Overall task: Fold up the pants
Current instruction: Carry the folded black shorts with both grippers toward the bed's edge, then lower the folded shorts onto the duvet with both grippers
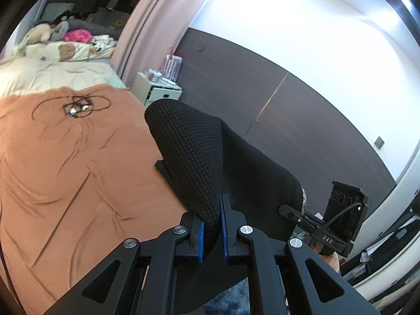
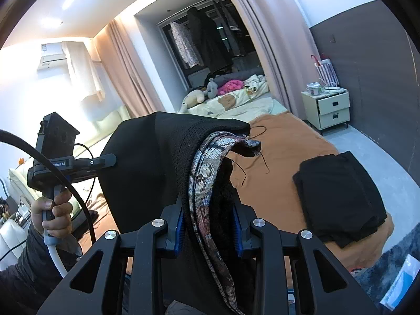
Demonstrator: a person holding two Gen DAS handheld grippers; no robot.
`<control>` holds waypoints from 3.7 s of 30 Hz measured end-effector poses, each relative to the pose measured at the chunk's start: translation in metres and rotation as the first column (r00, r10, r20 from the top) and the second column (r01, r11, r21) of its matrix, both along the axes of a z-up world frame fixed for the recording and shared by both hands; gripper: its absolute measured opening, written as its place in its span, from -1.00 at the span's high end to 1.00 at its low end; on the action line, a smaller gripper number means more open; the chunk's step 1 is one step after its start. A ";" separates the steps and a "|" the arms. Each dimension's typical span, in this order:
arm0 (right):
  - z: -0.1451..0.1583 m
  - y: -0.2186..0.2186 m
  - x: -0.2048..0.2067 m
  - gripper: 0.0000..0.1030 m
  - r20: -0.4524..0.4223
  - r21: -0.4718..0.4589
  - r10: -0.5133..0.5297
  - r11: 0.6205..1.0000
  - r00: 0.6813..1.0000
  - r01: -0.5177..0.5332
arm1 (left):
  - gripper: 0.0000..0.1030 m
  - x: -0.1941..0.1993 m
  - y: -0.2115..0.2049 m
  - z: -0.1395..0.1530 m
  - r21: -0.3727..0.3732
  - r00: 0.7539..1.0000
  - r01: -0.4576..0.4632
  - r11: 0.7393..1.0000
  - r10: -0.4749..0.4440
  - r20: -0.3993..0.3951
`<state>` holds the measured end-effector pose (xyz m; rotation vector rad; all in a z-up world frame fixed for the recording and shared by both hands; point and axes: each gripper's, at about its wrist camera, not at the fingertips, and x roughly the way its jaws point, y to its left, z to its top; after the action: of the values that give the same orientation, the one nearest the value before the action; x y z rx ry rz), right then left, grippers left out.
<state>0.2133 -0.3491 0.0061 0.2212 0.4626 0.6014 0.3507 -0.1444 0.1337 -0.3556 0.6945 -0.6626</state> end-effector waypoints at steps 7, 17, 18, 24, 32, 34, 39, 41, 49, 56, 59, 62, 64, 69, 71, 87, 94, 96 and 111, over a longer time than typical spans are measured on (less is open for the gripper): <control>-0.001 -0.016 0.000 0.49 0.017 -0.001 -0.041 0.999 0.999 0.041 | 0.80 0.014 -0.031 -0.003 0.003 0.999 0.052 0.999 -0.052 0.008; 0.002 -0.032 0.002 0.49 0.018 -0.036 -0.136 0.990 0.991 0.137 | 0.80 0.060 -0.080 -0.011 -0.020 0.988 0.156 0.988 -0.156 0.006; 0.003 -0.034 0.002 0.49 0.019 -0.042 -0.148 0.988 0.989 0.148 | 0.80 0.063 -0.086 -0.013 -0.019 0.986 0.168 0.986 -0.168 0.006; 0.015 -0.035 0.001 0.49 0.041 -0.107 -0.217 0.970 0.975 0.220 | 0.80 0.088 -0.126 -0.026 -0.054 0.971 0.239 0.969 -0.239 0.002; 0.025 -0.019 0.006 0.49 0.065 -0.178 -0.260 0.947 0.963 0.268 | 0.80 0.132 -0.166 -0.049 -0.121 0.952 0.298 0.947 -0.304 -0.036; 0.024 -0.015 0.012 0.49 0.060 -0.191 -0.267 0.943 0.962 0.274 | 0.80 0.141 -0.171 -0.053 -0.133 0.949 0.307 0.942 -0.314 -0.038; 0.014 0.004 0.031 0.50 0.037 -0.216 -0.275 0.937 0.961 0.276 | 0.80 0.164 -0.179 -0.070 -0.150 0.944 0.315 0.937 -0.326 -0.056; 0.009 0.015 0.041 0.50 0.024 -0.228 -0.272 0.935 0.962 0.270 | 0.80 0.176 -0.180 -0.082 -0.163 0.944 0.308 0.937 -0.323 -0.073; -0.023 0.055 0.083 0.50 -0.053 -0.278 -0.276 0.927 0.960 0.251 | 0.81 0.214 -0.184 -0.135 -0.195 0.935 0.279 0.940 -0.312 -0.168; -0.035 0.084 0.114 0.50 -0.102 -0.300 -0.277 0.924 0.955 0.236 | 0.80 0.249 -0.181 -0.165 -0.195 0.932 0.251 0.948 -0.291 -0.215; -0.037 0.088 0.125 0.50 -0.115 -0.308 -0.274 0.924 0.955 0.228 | 0.81 0.264 -0.178 -0.174 -0.192 0.934 0.239 0.952 -0.279 -0.223; -0.038 0.092 0.131 0.50 -0.116 -0.311 -0.275 0.923 0.954 0.228 | 0.80 0.275 -0.175 -0.181 -0.185 0.937 0.229 0.956 -0.268 -0.224; -0.042 0.090 0.132 0.47 -0.109 -0.314 -0.283 0.919 0.953 0.237 | 0.80 0.279 -0.172 -0.186 -0.170 0.944 0.218 0.961 -0.252 -0.213; -0.080 0.073 0.145 0.08 -0.230 -0.396 -0.388 0.875 0.892 0.278 | 0.60 0.286 -0.169 -0.222 -0.110 0.928 0.172 0.979 -0.199 -0.315; -0.081 0.068 0.140 0.08 -0.244 -0.397 -0.407 0.870 0.880 0.293 | 0.54 0.288 -0.169 -0.234 -0.093 0.918 0.166 0.982 -0.188 -0.349; -0.068 0.089 0.106 0.08 -0.172 -0.357 -0.469 0.849 0.866 0.389 | 0.22 0.333 -0.151 -0.262 -0.221 0.883 0.049 0.974 -0.145 -0.446; -0.089 0.104 0.120 0.11 -0.193 -0.364 -0.374 0.886 0.907 0.288 | 0.29 0.341 -0.147 -0.267 -0.226 0.889 -0.023 0.974 -0.083 -0.449; -0.104 0.098 0.141 0.31 -0.227 -0.408 -0.387 0.871 0.894 0.273 | 0.75 0.342 -0.146 -0.270 -0.203 0.890 -0.037 0.979 -0.061 -0.453; -0.100 0.098 0.183 0.36 -0.248 -0.520 -0.474 0.801 0.845 0.297 | 0.81 0.318 -0.141 -0.254 -0.069 0.917 -0.012 0.998 -0.017 -0.399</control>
<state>0.3961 -0.2508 -0.0939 -0.0373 0.8865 0.0157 0.6691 -0.2859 -0.1199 -0.5644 1.0637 -0.6229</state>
